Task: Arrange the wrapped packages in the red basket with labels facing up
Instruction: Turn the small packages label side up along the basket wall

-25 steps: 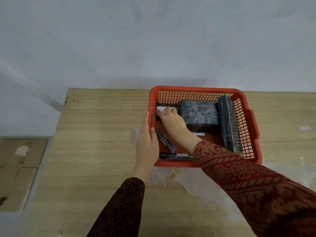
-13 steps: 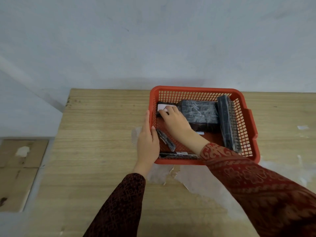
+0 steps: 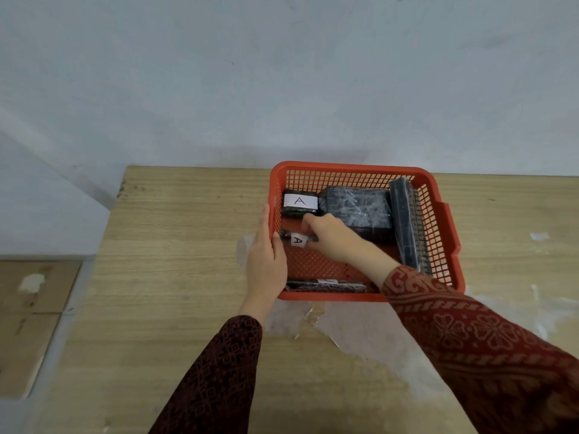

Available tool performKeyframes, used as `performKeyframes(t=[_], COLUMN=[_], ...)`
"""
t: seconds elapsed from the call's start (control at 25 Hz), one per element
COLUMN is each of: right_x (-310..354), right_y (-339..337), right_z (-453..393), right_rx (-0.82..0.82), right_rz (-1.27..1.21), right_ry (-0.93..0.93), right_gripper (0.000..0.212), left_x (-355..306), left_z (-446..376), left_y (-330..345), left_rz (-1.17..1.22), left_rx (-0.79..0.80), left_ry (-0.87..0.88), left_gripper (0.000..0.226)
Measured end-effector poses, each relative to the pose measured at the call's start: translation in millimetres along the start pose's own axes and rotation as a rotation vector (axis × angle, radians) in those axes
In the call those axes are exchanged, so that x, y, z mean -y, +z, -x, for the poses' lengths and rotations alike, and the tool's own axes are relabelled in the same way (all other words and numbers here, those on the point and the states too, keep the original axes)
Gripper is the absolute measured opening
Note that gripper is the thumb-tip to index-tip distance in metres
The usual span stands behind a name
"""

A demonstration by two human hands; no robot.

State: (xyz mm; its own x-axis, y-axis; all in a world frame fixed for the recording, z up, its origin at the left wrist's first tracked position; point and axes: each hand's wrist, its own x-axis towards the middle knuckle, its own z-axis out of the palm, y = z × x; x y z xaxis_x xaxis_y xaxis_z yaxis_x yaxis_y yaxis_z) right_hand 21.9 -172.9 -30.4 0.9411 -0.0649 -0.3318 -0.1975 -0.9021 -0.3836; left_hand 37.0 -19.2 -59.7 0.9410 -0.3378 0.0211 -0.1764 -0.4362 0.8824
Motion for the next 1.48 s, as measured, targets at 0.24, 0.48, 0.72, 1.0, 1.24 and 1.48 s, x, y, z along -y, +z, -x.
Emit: performKeyframes(t=[0.24, 0.48, 0.72, 1.0, 1.24, 1.48], right_x=[4, -7, -12, -11, -6, -6], right_y=[-21, -33, -41, -1, 12, 12], right_z=[-16, -35, -50, -34, -28, -28], right_rx=[0.074, 0.076, -0.041, -0.167, -0.270, -0.259], right_rz=[0.249, 0.158, 0.054, 0.284, 0.428, 0.429], right_ry=[-0.141, -0.103, -0.068, 0.075, 0.053, 0.062], right_gripper=[0.021, 0.023, 0.021, 0.024, 0.026, 0.025], left_x=[0, -1, -1, -1, 1, 3], left_z=[0, 1, 3, 1, 1, 0], left_y=[0, -1, 0, 1, 2, 3], left_rz=[0.032, 0.020, -0.011, 0.024, -0.006, 0.024], left_rx=[0.011, 0.010, -0.030, -0.030, -0.031, -0.021], left_ry=[0.004, -0.018, -0.003, 0.003, 0.001, -0.005], left_gripper=[0.056, 0.054, 0.054, 0.054, 0.053, 0.053])
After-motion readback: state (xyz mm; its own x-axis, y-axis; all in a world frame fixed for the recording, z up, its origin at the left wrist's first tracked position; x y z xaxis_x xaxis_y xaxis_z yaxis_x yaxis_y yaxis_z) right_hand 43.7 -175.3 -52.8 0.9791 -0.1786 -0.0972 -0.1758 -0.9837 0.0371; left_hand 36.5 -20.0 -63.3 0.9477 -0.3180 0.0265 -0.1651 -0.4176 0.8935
